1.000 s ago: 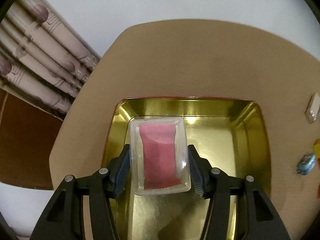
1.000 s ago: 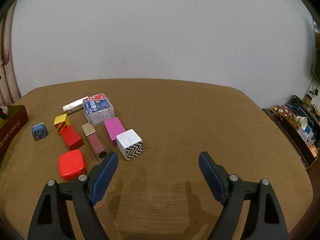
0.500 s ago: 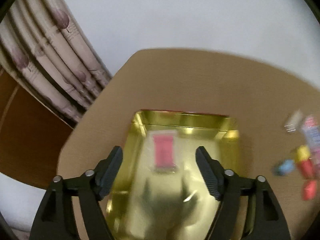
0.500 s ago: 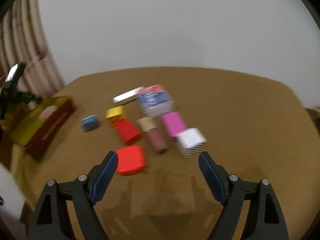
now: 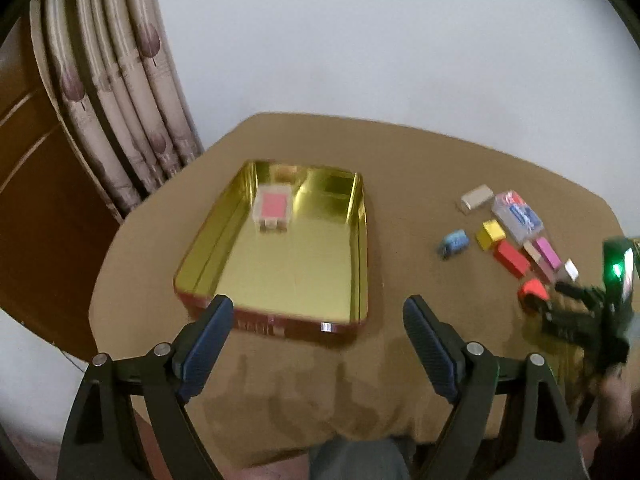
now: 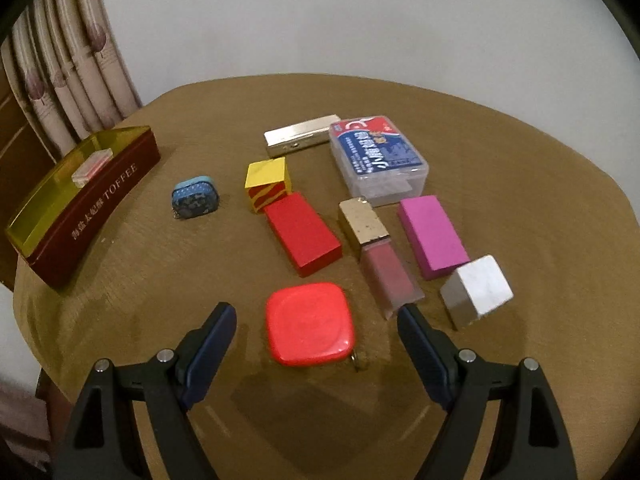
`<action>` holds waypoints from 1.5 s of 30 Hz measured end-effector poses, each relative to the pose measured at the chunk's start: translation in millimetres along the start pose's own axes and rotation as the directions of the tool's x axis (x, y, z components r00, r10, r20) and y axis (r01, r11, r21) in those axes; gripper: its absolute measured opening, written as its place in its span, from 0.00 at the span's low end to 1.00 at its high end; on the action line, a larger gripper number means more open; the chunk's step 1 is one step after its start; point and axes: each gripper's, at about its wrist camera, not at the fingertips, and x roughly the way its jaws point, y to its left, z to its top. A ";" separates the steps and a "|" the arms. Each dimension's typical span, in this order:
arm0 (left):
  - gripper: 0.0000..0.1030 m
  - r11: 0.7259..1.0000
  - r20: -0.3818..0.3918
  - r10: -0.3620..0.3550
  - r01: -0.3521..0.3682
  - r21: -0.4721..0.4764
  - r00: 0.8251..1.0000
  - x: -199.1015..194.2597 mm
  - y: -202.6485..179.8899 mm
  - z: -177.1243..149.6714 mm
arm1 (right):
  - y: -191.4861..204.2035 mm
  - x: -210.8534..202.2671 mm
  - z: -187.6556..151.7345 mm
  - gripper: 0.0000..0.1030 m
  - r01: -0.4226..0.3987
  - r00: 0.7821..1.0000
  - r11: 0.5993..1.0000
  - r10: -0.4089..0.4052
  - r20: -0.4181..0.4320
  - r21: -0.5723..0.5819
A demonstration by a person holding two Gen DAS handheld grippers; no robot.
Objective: Organize rigid objects
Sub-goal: 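Grasp the red square pouch with the right gripper and carry it over the tin, then open the right gripper to drop the red pouch into the tin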
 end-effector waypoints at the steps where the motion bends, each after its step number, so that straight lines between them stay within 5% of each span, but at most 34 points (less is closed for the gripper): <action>1: 0.82 1.000 -0.008 0.007 -0.007 -0.004 1.000 -0.2 0.0 -4.2 | -0.2 1.9 0.6 0.83 0.011 1.000 1.000 -0.012 -0.007 -0.011; 6: 0.82 1.000 -0.021 0.011 -0.011 0.009 1.000 -1.8 -2.3 -19.6 | 3.7 24.4 2.3 0.78 0.054 0.995 0.997 -0.059 -0.087 -0.051; 8: 0.82 1.000 -0.012 0.019 -0.019 0.004 1.000 -3.8 -0.7 -23.7 | 5.6 23.2 2.6 0.63 0.058 0.995 0.996 -0.062 -0.076 -0.064; 9: 0.82 1.000 -0.007 0.028 -0.028 -0.003 1.000 -4.8 0.8 -25.8 | 5.1 20.6 3.9 0.46 0.054 0.996 0.997 -0.058 -0.071 -0.056; 17: 0.82 0.993 0.001 0.084 -0.084 -0.079 0.996 -16.0 35.0 -37.0 | 29.1 -23.3 15.2 0.45 -0.044 0.999 0.996 0.042 -0.021 -0.075; 22: 0.82 0.980 0.032 0.136 -0.130 -0.152 0.990 -29.2 67.4 -45.8 | 110.4 -70.0 74.9 0.45 -0.201 0.974 0.960 0.218 0.066 -0.196; 26: 0.85 0.971 -0.001 0.166 -0.164 -0.175 0.986 -25.2 90.5 -54.0 | 200.0 -53.9 129.4 0.45 -0.330 0.936 0.897 0.351 0.022 -0.293; 32: 0.85 0.954 -0.033 0.182 -0.185 -0.236 0.983 -19.5 125.3 -60.5 | 279.5 37.7 162.5 0.45 -0.319 0.948 0.883 0.300 -0.110 -0.344; 36: 0.85 0.956 -0.011 0.171 -0.168 -0.240 0.985 -18.9 134.6 -59.4 | 287.0 79.2 159.6 0.46 -0.255 0.966 0.896 0.217 -0.141 -0.363; 42: 0.86 0.962 0.000 0.186 -0.182 -0.203 0.983 -13.7 127.1 -59.5 | 281.9 97.6 170.5 0.49 -0.247 0.968 0.905 0.213 -0.133 -0.346; 45: 0.85 0.967 -0.007 0.172 -0.170 -0.187 0.985 -12.3 118.5 -59.9 | 278.5 76.9 172.5 0.52 -0.250 0.967 0.896 0.249 -0.052 -0.367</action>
